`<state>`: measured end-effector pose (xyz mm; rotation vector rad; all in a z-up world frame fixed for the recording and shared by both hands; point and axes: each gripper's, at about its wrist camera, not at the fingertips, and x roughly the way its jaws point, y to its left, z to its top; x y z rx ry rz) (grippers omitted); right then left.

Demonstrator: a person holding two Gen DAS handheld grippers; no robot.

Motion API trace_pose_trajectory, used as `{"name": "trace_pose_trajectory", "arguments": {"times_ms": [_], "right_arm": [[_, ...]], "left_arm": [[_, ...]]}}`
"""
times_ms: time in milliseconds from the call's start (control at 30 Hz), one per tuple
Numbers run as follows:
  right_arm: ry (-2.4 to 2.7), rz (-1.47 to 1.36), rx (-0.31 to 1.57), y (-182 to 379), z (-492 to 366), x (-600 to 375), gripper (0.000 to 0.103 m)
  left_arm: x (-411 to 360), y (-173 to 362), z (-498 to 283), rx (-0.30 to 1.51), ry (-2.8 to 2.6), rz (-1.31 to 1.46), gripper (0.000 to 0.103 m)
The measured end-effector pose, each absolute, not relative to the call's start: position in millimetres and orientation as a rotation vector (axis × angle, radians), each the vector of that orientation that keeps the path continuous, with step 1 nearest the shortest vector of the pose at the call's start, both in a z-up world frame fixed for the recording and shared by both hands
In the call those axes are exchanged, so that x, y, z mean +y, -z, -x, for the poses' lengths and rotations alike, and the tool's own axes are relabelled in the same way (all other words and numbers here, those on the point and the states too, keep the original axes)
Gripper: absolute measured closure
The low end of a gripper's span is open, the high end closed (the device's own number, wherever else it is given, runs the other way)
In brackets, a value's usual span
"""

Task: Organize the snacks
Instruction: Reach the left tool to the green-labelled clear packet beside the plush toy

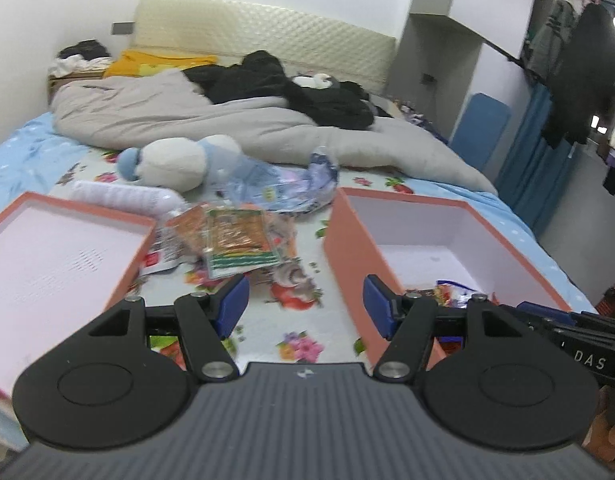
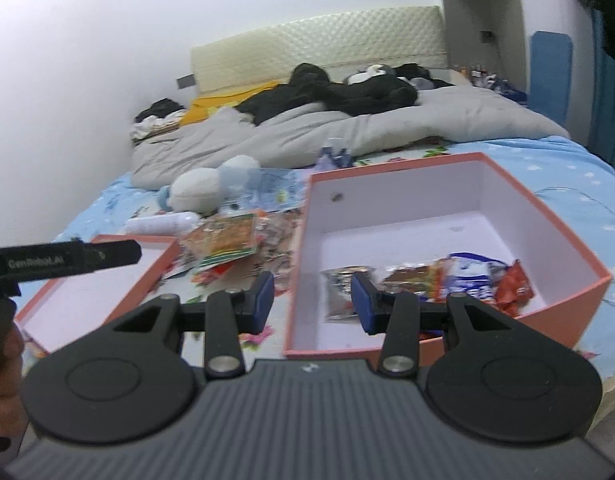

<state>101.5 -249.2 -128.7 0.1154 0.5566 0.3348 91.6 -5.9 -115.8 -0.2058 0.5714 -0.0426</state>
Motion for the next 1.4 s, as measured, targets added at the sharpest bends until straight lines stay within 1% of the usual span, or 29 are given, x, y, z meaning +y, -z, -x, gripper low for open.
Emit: {"name": "trace_pose_trajectory", "arguments": {"times_ms": [367, 533, 667, 700, 733, 800, 933, 1000, 1100, 1233, 1267, 1300, 1400], "right_arm": [[-0.440, -0.124, 0.580, 136.3, -79.3, -217.6, 0.058], [-0.478, -0.118, 0.589, 142.2, -88.6, -202.9, 0.058], [-0.521, -0.138, 0.593, 143.2, -101.6, -191.1, 0.058], [-0.537, -0.152, 0.589, 143.1, -105.5, -187.4, 0.055], [-0.545, -0.157, 0.587, 143.1, -108.2, -184.5, 0.047], [-0.558, -0.171, 0.584, 144.7, -116.3, -176.1, 0.041], [-0.578, -0.204, 0.599, 153.0, -136.1, -160.5, 0.042], [-0.577, -0.234, 0.627, 158.6, -148.1, -154.2, 0.041], [-0.575, -0.296, 0.670, 165.4, -169.0, -144.8, 0.041], [-0.537, -0.347, 0.700, 177.6, -201.1, -130.2, 0.042], [-0.518, -0.360, 0.715, 182.7, -211.5, -125.9, 0.042], [-0.501, -0.381, 0.739, 187.3, -220.6, -123.2, 0.042], [-0.435, -0.470, 0.829, 205.1, -249.4, -117.4, 0.042]], "left_arm": [[20.7, 130.7, -55.1, 0.600, -0.047, 0.267, 0.035], [37.4, 144.9, -66.8, 0.626, -0.067, 0.325, 0.035], [58.3, 161.3, -91.7, 0.640, -0.088, 0.380, 0.035], [64.4, 166.1, -98.6, 0.641, -0.092, 0.397, 0.035], [70.2, 170.7, -106.6, 0.646, -0.099, 0.414, 0.035], [82.0, 180.5, -122.9, 0.648, -0.101, 0.448, 0.035], [104.0, 201.4, -156.0, 0.667, -0.106, 0.550, 0.037], [114.5, 212.2, -172.7, 0.665, -0.098, 0.607, 0.042], [127.7, 226.9, -196.4, 0.670, -0.090, 0.685, 0.045], [141.1, 246.4, -227.3, 0.682, -0.088, 0.762, 0.052], [144.1, 252.5, -235.1, 0.695, -0.093, 0.781, 0.058], [145.8, 258.1, -243.0, 0.714, -0.105, 0.791, 0.066], [153.1, 272.4, -264.0, 0.721, -0.088, 0.850, 0.075]]}}
